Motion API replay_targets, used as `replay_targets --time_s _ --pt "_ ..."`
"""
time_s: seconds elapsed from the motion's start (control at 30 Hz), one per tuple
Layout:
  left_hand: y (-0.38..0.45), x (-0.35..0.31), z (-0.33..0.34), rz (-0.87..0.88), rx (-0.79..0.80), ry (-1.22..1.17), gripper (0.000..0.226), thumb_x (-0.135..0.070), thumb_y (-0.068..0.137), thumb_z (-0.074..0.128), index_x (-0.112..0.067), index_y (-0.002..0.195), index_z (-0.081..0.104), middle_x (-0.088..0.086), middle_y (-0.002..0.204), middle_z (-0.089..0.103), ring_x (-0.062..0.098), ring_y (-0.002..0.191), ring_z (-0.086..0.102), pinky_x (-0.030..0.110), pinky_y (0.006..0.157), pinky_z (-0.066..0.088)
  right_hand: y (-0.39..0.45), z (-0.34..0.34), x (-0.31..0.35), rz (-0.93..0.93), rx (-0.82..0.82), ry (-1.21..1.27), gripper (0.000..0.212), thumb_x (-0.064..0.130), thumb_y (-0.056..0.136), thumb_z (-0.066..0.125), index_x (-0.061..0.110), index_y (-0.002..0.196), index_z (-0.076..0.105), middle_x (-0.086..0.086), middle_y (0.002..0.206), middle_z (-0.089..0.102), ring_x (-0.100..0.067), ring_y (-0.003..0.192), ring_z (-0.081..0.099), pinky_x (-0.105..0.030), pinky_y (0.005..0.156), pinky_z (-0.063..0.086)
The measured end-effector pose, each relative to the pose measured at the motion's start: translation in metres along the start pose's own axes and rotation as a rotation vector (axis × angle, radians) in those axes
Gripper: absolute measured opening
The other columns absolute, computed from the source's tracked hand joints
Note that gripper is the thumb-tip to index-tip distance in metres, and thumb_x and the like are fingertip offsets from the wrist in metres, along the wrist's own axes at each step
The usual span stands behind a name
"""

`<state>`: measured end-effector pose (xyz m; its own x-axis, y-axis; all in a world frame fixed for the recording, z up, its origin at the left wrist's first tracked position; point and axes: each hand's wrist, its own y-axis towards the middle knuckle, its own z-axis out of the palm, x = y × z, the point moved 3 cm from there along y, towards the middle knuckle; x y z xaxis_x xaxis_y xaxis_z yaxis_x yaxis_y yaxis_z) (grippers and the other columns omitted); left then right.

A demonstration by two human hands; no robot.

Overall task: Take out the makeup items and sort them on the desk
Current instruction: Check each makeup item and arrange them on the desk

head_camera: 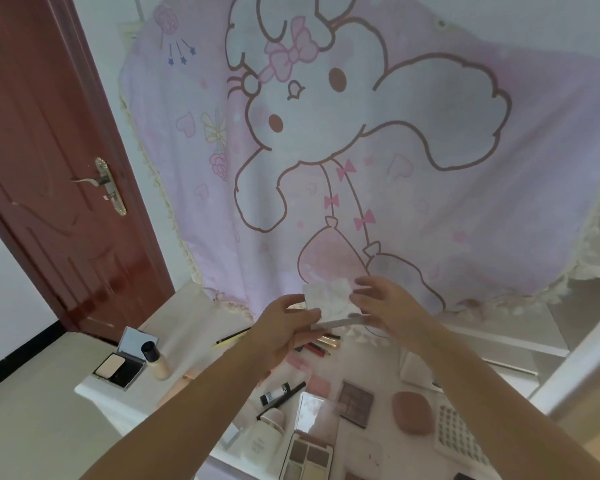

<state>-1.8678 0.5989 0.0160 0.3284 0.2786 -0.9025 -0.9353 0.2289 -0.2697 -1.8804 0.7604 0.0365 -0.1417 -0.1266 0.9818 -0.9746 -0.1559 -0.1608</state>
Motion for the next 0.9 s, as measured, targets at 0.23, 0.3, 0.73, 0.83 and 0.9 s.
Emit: replay_targets --time_s 0.23,0.3,0.73,0.83,0.9 --pt "0.002 -0.006 -0.004 0.013 0.065 -0.025 0.015 -0.008 0.094 0.045 -0.007 0.086 0.058 0.009 0.073 0.068 0.016 0.059 0.068 0.022 0.056 0.057 0.009 -0.003 -0.009 0.113 -0.044 0.196 0.018 -0.004 0.091 0.044 -0.006 0.101 0.059 -0.014 0.076 0.059 -0.019 0.058 0.060 -0.019 0.047 0.049" --pt "0.003 -0.007 -0.010 0.010 0.092 0.045 0.014 0.000 0.091 0.047 -0.007 0.091 0.059 0.008 0.079 0.067 0.015 0.064 0.067 0.020 0.059 0.057 0.011 -0.006 -0.011 0.160 -0.013 0.148 0.018 -0.002 0.091 0.044 -0.005 0.091 0.062 -0.015 0.076 0.061 -0.022 0.064 0.057 -0.023 0.054 0.049" --pt "0.009 -0.005 -0.028 0.110 0.070 0.346 0.062 0.014 0.076 0.062 -0.009 0.130 0.043 0.012 0.136 0.045 0.025 0.107 0.053 0.028 0.089 0.045 -0.003 0.013 0.017 -0.100 0.236 -0.561 0.046 0.024 0.087 0.058 0.014 0.130 0.046 0.004 0.113 0.052 -0.009 0.099 0.056 -0.014 0.081 0.047" --pt "0.007 -0.008 -0.035 0.102 0.100 0.302 0.050 0.019 0.080 0.054 -0.010 0.121 0.049 0.012 0.126 0.049 0.021 0.095 0.061 0.021 0.080 0.049 -0.006 0.021 0.023 -0.216 0.191 -0.751 0.051 0.028 0.082 0.065 0.014 0.128 0.050 0.001 0.121 0.053 -0.010 0.106 0.051 -0.023 0.095 0.042" --pt "0.009 -0.007 -0.039 0.110 0.157 0.188 0.042 0.013 0.072 0.065 -0.012 0.106 0.060 0.009 0.111 0.057 0.010 0.074 0.065 0.016 0.068 0.053 -0.006 0.029 0.024 -0.270 0.116 -0.714 0.047 0.029 0.080 0.067 0.013 0.123 0.057 -0.001 0.117 0.056 -0.011 0.100 0.053 -0.024 0.092 0.043"
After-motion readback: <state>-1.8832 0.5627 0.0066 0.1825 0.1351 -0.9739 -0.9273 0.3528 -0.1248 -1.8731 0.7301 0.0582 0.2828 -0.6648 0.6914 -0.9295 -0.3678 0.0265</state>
